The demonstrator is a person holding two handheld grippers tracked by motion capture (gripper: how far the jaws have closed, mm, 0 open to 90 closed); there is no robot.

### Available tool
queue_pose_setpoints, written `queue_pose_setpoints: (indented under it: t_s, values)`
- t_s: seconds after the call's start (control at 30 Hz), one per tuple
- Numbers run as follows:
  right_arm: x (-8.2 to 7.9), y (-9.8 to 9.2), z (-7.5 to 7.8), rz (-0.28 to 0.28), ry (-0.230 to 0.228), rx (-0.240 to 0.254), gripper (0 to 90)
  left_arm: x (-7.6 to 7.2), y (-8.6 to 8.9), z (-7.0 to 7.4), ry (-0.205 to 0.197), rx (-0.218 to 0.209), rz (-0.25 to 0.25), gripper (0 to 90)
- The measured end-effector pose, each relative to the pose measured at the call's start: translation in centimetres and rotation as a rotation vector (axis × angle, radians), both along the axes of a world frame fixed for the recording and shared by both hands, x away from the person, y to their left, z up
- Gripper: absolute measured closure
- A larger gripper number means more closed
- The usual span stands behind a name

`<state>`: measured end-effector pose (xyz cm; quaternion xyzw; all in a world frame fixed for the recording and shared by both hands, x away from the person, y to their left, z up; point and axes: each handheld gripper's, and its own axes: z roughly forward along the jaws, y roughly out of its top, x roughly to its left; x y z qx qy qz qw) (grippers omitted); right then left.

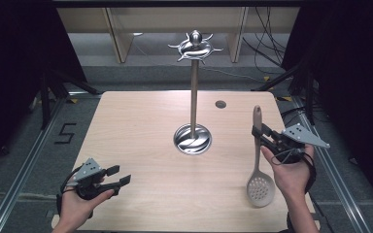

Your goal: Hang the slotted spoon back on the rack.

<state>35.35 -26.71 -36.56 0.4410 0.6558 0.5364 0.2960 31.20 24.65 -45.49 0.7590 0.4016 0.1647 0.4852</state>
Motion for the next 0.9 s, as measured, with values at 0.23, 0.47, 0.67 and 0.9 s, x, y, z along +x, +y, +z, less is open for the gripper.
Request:
queue_pose_setpoints:
  t_s: [0.23,0.47,0.67,0.9]
  values:
    - [0.0,0.2,0.5,0.005,-0.031,-0.007,69.5,0.1,0.0,-0.1,-0.005,-0.012,-0.005,39.0]
    - [-0.2,0.8,1.2,0.007,-0.066,-0.006,69.5,0.0,0.0,0.0,-0.002,-0.003,-0.001,38.9]
    - [-0.2,1.1,1.8,0.003,-0.079,-0.006,69.5,0.0,0.0,0.0,-0.002,-0.006,-0.004,38.9]
    - [-0.1,1.3,2.2,0.002,-0.101,-0.011,69.5,0.0,0.0,0.0,-0.002,-0.006,-0.003,38.9]
